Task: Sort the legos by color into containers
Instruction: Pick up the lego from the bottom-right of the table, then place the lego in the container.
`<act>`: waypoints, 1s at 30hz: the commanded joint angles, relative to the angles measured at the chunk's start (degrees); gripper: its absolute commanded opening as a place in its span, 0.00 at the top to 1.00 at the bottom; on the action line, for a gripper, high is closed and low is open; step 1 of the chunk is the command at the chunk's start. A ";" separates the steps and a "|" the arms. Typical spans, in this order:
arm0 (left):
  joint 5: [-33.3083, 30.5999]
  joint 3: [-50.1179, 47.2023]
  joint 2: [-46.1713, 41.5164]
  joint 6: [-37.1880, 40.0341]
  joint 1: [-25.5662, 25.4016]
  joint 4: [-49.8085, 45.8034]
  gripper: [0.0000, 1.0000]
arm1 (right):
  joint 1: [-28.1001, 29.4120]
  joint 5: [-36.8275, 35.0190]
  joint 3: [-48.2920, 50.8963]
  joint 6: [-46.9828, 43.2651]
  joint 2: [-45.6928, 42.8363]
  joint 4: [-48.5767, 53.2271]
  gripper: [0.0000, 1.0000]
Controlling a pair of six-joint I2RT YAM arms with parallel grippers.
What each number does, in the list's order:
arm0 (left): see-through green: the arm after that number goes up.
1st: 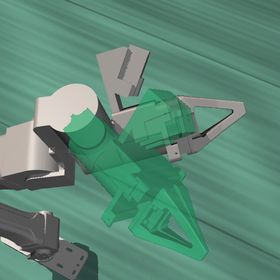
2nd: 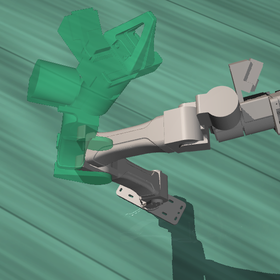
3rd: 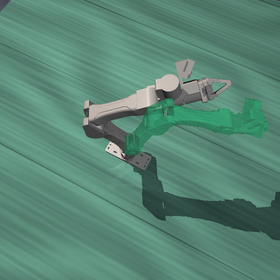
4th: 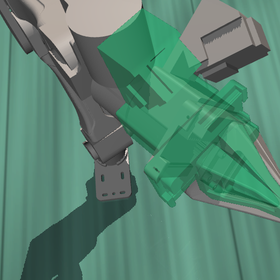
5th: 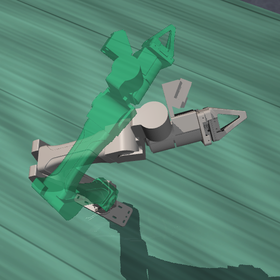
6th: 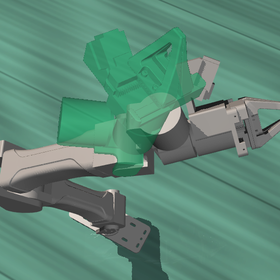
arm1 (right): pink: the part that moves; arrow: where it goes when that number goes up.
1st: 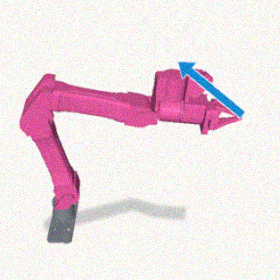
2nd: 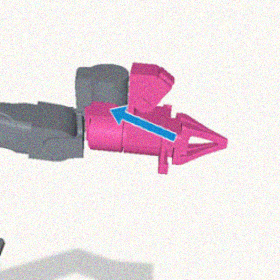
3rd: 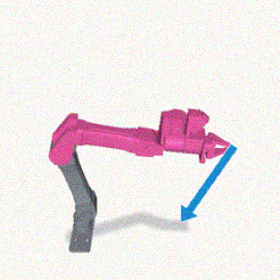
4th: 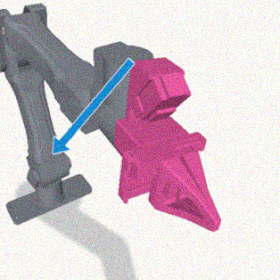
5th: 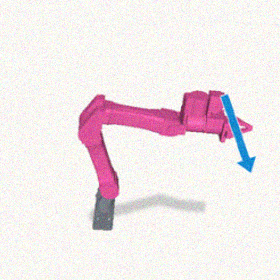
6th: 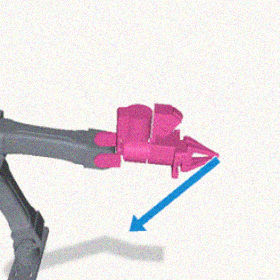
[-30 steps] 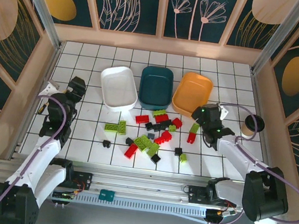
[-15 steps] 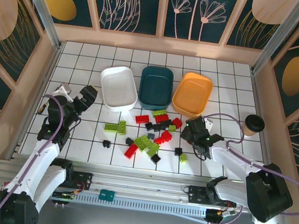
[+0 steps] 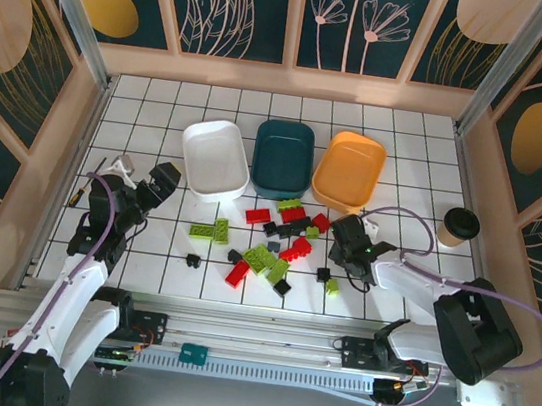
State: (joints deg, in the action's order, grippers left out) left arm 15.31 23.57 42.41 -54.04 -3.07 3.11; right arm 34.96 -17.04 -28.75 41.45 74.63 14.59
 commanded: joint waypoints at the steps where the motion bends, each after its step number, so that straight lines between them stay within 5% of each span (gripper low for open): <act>1: 1.90 1.21 -0.09 1.03 -0.61 -3.28 0.01 | 0.50 -1.07 -2.18 -1.98 0.72 -0.89 0.68; 9: 1.75 0.78 -1.45 4.14 -2.79 -4.19 0.01 | 0.08 -0.80 -13.46 -11.55 -4.75 -1.62 0.79; 20: -2.74 -0.39 0.13 5.61 -5.27 -8.10 0.04 | -12.03 4.72 -35.84 -16.62 22.30 -5.21 0.78; 25: -4.19 -0.39 0.96 6.72 -5.99 -9.95 0.04 | -12.81 5.62 -41.69 -16.71 29.03 -3.58 0.51; 30: -7.08 -0.19 1.32 7.15 -7.75 -12.56 0.10 | -12.43 6.13 -39.80 -15.80 25.57 -5.30 0.34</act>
State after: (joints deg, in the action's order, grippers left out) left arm 10.59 23.57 43.57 -47.99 -9.87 -6.26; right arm 22.28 -11.44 -68.42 25.87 103.66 9.85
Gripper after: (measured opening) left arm 0.922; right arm 0.630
